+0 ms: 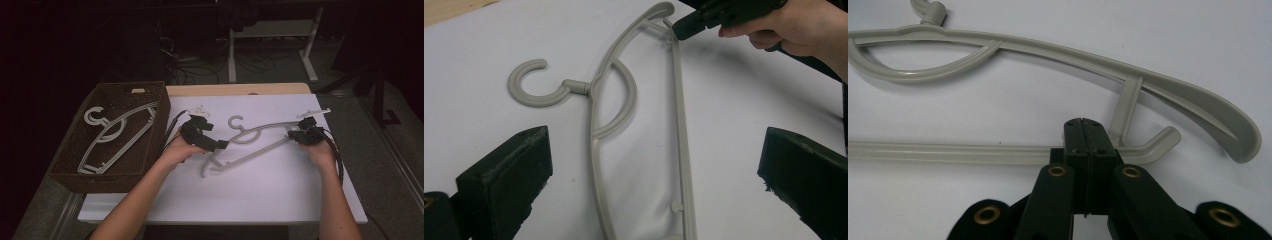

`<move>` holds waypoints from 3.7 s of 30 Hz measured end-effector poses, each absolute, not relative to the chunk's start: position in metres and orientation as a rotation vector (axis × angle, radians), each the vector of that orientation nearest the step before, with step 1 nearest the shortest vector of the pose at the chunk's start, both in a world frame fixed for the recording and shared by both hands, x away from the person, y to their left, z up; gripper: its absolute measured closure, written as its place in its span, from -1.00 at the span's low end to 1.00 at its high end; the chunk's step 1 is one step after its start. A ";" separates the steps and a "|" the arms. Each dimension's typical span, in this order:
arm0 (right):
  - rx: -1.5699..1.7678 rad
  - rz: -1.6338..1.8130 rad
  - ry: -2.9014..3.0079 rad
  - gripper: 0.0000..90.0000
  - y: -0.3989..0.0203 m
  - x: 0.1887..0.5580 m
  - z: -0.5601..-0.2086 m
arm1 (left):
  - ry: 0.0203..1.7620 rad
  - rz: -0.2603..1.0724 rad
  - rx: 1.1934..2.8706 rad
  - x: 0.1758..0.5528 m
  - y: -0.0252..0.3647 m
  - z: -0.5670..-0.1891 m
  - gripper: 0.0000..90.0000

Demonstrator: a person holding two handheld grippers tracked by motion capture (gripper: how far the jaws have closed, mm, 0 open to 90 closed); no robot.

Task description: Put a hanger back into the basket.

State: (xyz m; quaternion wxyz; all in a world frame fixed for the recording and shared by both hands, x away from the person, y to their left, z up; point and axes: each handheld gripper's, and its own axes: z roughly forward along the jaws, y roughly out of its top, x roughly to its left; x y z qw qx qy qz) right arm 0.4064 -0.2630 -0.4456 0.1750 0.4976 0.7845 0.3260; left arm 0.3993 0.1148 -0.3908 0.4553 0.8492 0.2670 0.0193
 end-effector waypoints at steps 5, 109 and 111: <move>1.401 0.898 2.238 0.98 -0.261 0.409 -0.449 | 0.672 0.049 2.103 0.404 0.113 -0.397 -0.99; 1.175 1.149 2.332 -1.00 -0.226 0.337 -0.424 | 0.900 0.460 2.150 0.402 0.255 -0.263 0.83; 1.177 1.147 2.333 -1.00 -0.226 0.337 -0.425 | 0.916 0.472 2.142 0.401 0.267 -0.263 0.83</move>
